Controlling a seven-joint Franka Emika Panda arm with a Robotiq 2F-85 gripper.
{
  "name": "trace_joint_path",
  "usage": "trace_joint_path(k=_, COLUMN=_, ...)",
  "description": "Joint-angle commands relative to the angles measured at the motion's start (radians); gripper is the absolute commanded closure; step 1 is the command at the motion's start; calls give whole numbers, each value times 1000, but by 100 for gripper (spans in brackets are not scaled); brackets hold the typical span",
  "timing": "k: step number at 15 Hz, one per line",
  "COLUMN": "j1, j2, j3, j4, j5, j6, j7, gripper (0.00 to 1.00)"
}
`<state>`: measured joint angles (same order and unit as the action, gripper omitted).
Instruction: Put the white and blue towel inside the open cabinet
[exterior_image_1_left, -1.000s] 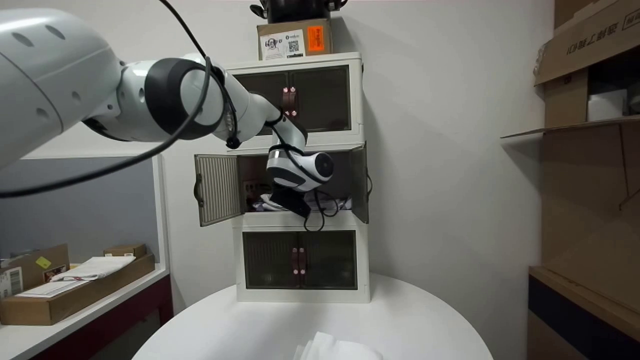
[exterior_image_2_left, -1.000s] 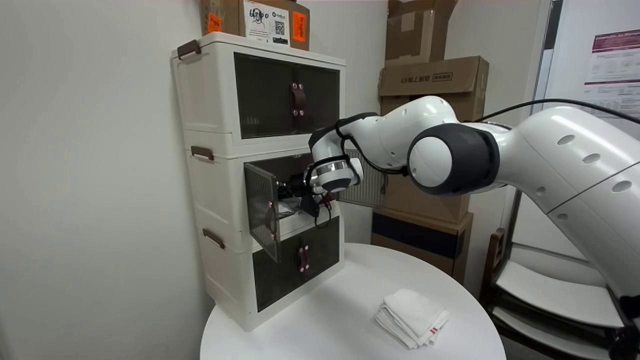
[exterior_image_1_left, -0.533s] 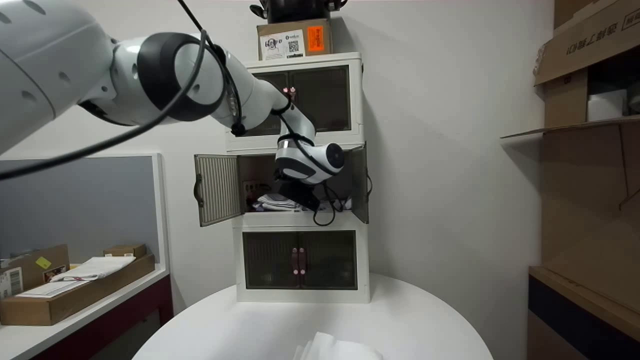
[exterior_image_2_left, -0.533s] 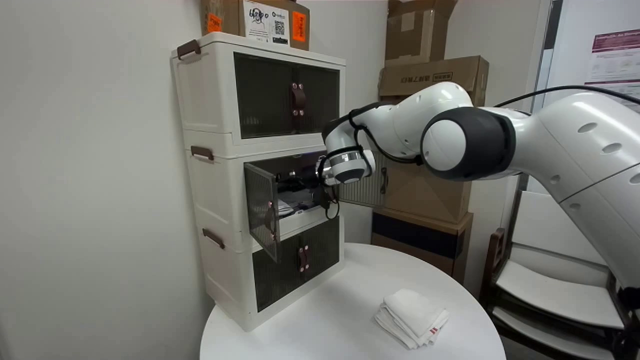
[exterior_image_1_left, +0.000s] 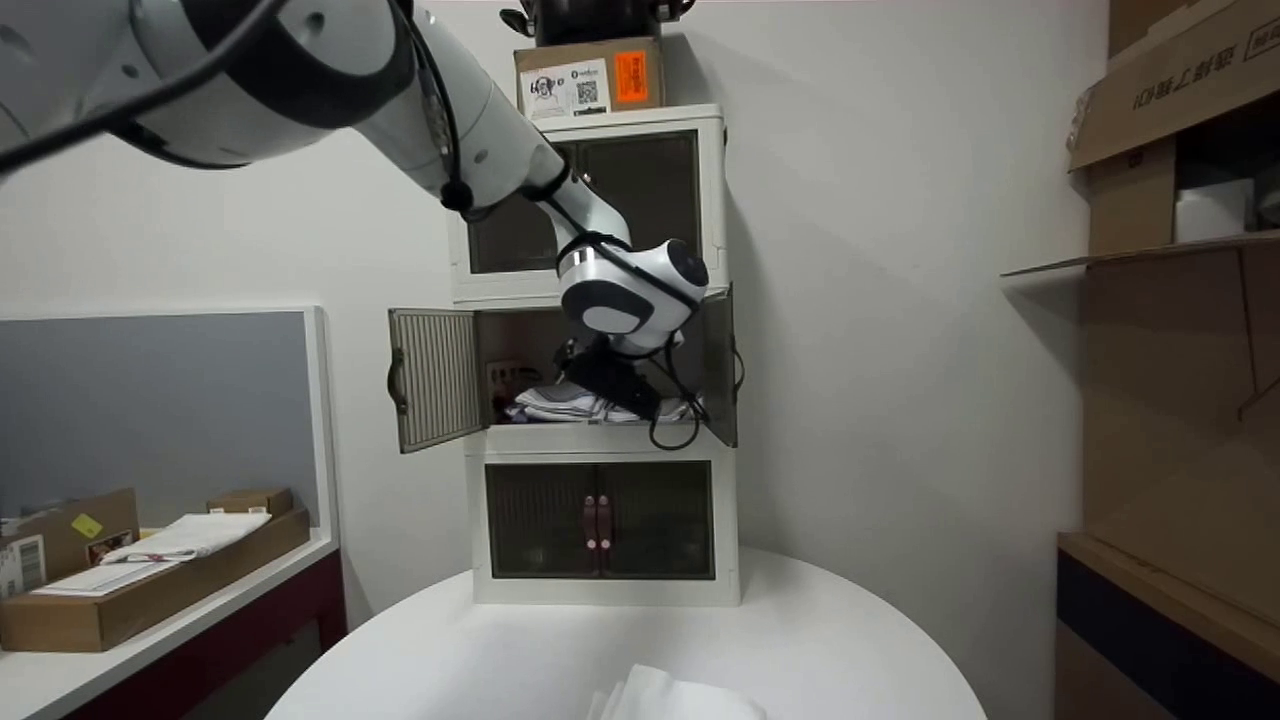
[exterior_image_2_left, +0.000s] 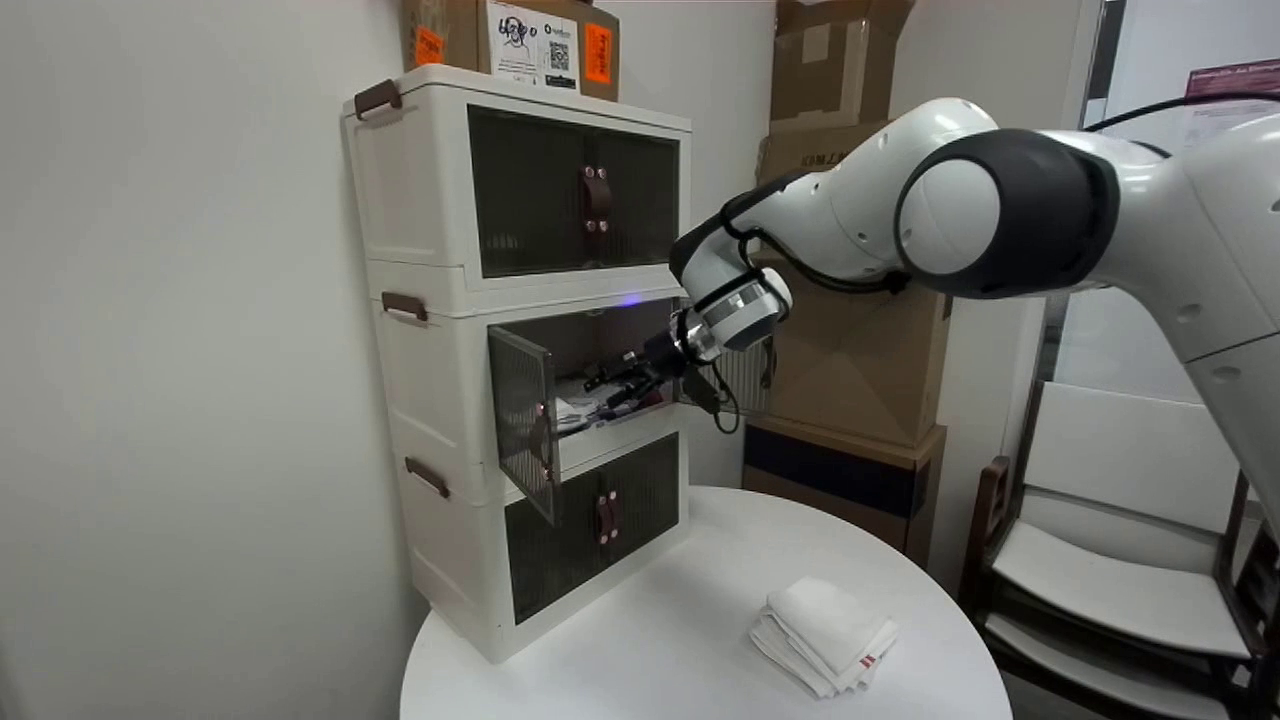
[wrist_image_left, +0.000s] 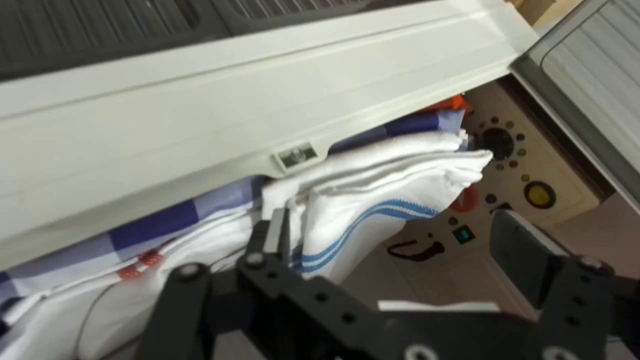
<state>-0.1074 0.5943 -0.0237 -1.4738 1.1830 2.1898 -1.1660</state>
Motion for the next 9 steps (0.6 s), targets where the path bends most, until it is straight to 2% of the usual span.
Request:
trace_joint_path(k=1, j1=10, j2=-185, j3=-20, j4=-225, j5=-82, j6=99, j7=-9, gripper=0)
trace_joint_path(k=3, j1=22, j2=-276, j3=-28, j4=-328, j5=-129, j6=218, j7=-51, gripper=0)
trace_joint_path(k=5, j1=34, j2=-355, j3=-40, j4=-425, j5=-249, j6=279, j7=-11, gripper=0)
trace_joint_path(k=9, j1=39, j2=-502, j3=-43, j4=-633, j5=-565, j6=239, j7=186, gripper=0)
